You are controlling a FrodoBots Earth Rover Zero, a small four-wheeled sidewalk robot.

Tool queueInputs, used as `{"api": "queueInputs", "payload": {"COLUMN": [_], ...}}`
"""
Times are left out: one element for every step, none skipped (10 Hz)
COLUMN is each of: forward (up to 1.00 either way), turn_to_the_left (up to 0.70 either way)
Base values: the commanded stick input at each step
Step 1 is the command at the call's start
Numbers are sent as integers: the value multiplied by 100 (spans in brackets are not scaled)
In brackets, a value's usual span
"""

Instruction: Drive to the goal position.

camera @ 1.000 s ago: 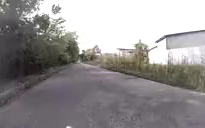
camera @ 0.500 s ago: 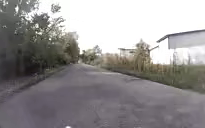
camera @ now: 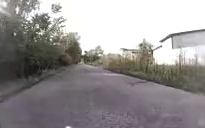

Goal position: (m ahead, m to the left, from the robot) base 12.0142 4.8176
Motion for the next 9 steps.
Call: {"api": "queueInputs", "payload": {"forward": [70,70,70,70,70,70,70,70,70], "turn_to_the_left": [0,0,0,0,0,0,0,0,0]}}
